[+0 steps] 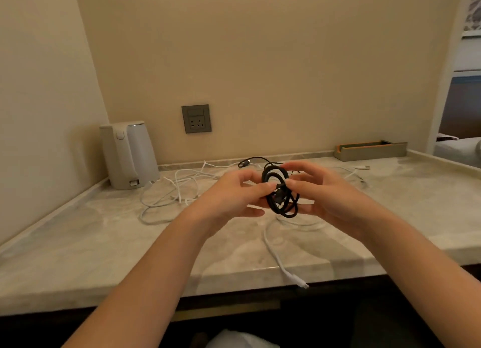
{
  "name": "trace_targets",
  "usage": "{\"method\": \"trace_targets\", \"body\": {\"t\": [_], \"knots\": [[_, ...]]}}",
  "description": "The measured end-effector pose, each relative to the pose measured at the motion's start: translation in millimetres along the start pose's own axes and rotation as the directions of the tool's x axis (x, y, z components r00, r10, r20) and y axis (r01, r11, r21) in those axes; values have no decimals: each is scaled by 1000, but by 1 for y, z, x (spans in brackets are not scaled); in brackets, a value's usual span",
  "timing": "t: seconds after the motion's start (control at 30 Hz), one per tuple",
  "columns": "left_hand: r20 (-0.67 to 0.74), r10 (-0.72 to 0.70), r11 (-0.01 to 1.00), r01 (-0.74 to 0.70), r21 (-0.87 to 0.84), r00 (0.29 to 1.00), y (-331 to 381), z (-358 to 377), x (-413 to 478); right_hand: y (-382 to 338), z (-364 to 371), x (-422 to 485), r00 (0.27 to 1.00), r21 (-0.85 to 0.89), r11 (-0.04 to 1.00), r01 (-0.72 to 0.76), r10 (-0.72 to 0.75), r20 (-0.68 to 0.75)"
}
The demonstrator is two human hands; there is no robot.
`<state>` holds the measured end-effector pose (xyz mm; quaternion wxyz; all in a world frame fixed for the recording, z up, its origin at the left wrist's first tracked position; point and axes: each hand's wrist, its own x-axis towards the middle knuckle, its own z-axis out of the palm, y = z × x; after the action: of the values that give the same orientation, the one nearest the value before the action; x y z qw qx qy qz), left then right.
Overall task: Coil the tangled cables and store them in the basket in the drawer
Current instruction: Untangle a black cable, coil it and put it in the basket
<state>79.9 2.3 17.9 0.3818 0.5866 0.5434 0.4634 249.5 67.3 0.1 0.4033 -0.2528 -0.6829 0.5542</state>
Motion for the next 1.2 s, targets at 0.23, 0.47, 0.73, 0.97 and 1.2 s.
{"method": "trace_targets", "body": {"t": [0.23,0.47,0.73,0.97,1.2], "knots": [[154,12,1000,-12,0,988,2,69,-29,4,-41,-81,997,-182,983,-1,-14,-81],[296,-30,999,18,43,955,-29,157,-53,28,-90,-168,989,-264,954,-140,122,-83],[383,-206,977,209,34,900,-100,240,-68,102,-127,-229,953,-369,880,-300,258,-159],[474,-453,856,518,-6,755,-189,319,-93,196,-148,-288,838,-298,786,-542,480,-260],[407,-619,726,687,-29,672,-258,378,-117,273,-154,-331,756,-265,710,-652,582,-299]]}}
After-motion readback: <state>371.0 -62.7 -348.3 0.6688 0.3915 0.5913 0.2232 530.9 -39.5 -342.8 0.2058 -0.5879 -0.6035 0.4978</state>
